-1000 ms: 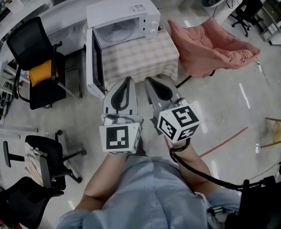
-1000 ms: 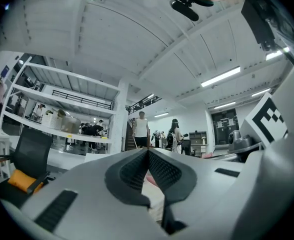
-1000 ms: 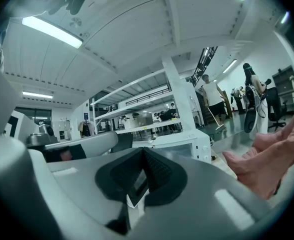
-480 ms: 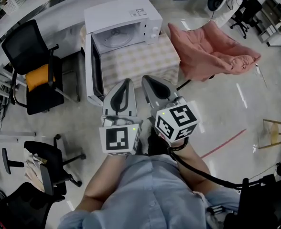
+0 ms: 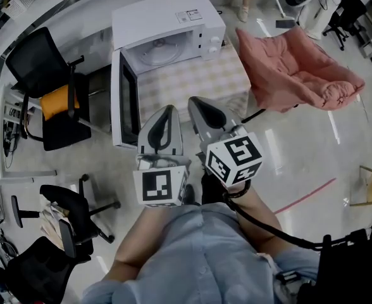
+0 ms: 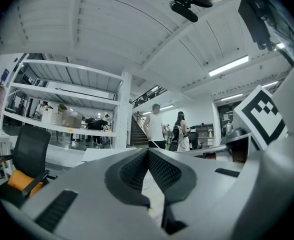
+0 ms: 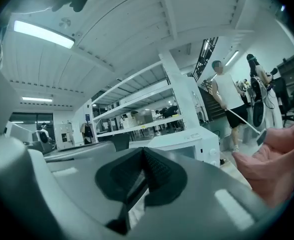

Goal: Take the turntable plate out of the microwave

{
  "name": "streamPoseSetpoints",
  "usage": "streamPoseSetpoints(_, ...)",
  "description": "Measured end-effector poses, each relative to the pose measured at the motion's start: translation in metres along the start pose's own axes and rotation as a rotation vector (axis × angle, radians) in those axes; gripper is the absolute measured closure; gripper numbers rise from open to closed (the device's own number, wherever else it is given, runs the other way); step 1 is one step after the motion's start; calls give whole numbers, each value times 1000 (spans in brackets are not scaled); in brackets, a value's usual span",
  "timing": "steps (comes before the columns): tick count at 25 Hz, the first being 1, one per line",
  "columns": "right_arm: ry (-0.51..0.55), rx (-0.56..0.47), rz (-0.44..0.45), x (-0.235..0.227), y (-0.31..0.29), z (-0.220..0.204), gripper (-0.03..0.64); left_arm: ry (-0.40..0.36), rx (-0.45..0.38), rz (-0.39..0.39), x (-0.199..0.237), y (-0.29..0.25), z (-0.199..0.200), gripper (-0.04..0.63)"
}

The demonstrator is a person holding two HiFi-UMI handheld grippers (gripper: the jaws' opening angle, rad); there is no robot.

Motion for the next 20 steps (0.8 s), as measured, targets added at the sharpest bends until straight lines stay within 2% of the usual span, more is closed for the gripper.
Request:
streamPoseSetpoints(11, -54, 9, 70, -99, -51, 27, 615, -48, 55, 72, -14, -103, 2, 589)
streamPoseSetpoints(20, -46, -1, 129, -129, -81, 50, 615, -72, 32, 153, -9, -129, 14, 588)
Point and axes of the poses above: the fingertips, and each gripper's own axes: y backward along the fingers, x to its left, z out of its top, the point moved 8 cm from there along y, backward along the fingers
